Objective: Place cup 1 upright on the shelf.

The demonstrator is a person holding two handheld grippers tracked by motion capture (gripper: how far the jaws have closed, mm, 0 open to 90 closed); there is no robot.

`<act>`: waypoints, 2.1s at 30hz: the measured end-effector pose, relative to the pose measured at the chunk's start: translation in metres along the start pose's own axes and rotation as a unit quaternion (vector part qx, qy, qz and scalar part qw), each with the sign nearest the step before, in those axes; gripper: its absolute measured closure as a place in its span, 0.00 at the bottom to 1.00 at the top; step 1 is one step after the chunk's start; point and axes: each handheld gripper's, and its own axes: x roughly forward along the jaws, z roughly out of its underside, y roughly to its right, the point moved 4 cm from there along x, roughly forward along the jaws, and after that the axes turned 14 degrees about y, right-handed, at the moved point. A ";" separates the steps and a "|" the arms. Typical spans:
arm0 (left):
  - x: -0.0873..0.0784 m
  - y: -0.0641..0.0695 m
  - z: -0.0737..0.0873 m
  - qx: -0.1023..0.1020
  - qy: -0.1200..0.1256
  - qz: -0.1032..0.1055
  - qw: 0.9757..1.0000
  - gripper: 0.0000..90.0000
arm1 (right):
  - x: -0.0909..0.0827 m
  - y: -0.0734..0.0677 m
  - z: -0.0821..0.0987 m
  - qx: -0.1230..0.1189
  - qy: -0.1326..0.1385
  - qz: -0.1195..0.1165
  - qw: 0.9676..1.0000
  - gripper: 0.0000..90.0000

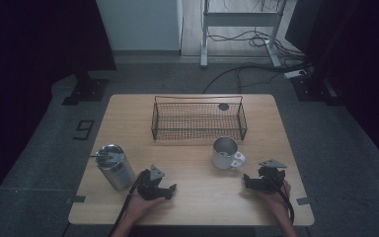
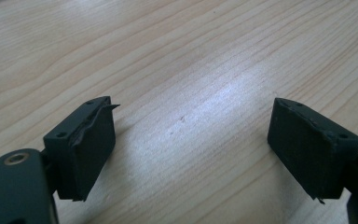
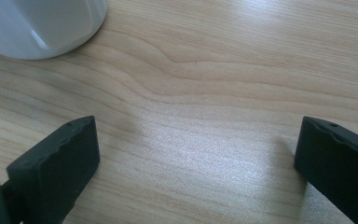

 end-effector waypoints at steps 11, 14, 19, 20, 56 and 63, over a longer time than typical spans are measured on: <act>-0.025 -0.001 -0.016 -0.016 0.043 0.013 0.999 0.17 | 0.000 0.000 0.000 0.000 0.000 0.001 1.000 0.00; -0.032 -0.003 -0.019 -0.016 0.052 0.014 0.998 0.17 | 0.000 0.000 0.000 0.000 0.000 0.001 1.000 0.00; -0.041 -0.001 -0.022 -0.012 0.059 0.016 0.998 0.17 | 0.000 0.001 0.000 0.001 0.000 0.002 1.000 0.01; -0.043 -0.001 -0.023 -0.013 0.060 0.017 0.998 0.17 | 0.000 0.001 0.000 0.002 0.000 0.002 1.000 0.01; -0.092 -0.012 -0.024 -0.039 0.092 0.021 0.995 0.17 | 0.000 0.001 -0.001 0.002 0.002 0.004 1.000 0.02; -0.108 -0.015 -0.026 -0.048 0.104 0.019 0.993 0.17 | 0.000 0.001 -0.001 0.003 0.003 0.005 1.000 0.02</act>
